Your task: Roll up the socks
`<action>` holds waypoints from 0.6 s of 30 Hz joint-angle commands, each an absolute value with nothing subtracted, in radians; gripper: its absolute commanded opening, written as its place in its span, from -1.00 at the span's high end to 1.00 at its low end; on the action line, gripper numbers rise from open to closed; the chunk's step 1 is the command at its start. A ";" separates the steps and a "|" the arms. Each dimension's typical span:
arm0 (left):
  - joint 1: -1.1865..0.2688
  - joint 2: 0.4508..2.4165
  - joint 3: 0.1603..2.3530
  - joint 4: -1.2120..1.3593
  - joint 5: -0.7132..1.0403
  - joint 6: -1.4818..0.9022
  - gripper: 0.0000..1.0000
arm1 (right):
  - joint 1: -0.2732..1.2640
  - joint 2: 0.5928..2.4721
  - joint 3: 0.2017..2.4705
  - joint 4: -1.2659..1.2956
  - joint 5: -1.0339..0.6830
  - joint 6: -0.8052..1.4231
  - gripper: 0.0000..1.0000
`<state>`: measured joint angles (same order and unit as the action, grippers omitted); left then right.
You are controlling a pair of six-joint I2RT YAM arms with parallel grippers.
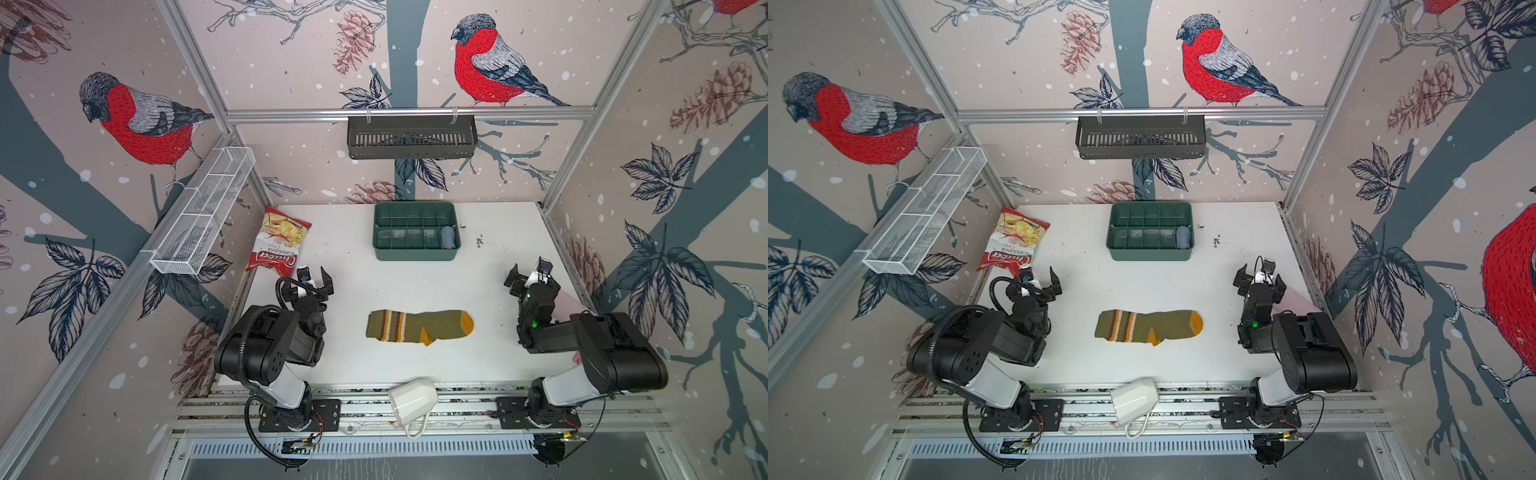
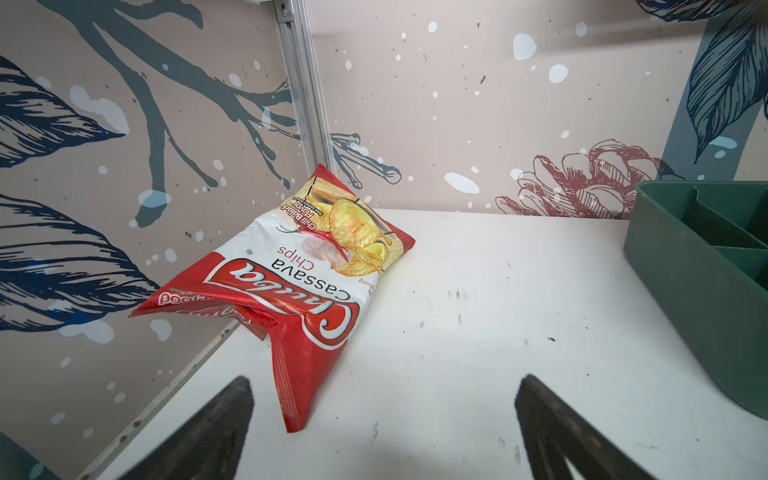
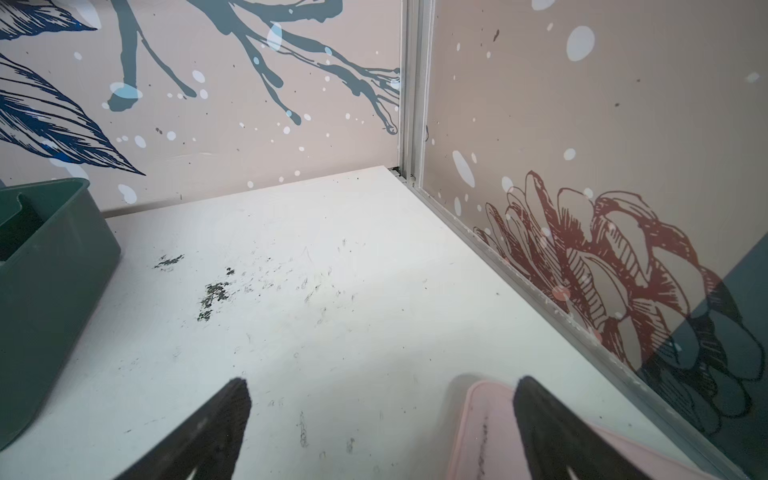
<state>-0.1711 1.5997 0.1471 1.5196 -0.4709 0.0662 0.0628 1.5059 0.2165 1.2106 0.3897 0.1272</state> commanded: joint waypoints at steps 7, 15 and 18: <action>-0.163 1.594 0.160 1.519 -0.451 0.057 -0.96 | 0.063 1.505 0.221 1.232 0.388 0.123 -0.99; -0.127 1.573 0.193 1.416 -0.367 0.033 -0.46 | 0.062 1.503 0.219 1.232 0.387 0.123 -1.00; -0.126 1.573 0.189 1.429 -0.369 0.036 -0.32 | 0.061 1.502 0.217 1.233 0.387 0.122 -0.96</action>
<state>-0.1287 1.5776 0.1875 1.4235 -0.3893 0.0483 0.0628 1.5059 0.2165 1.2106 0.3897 0.1272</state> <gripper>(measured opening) 0.677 0.994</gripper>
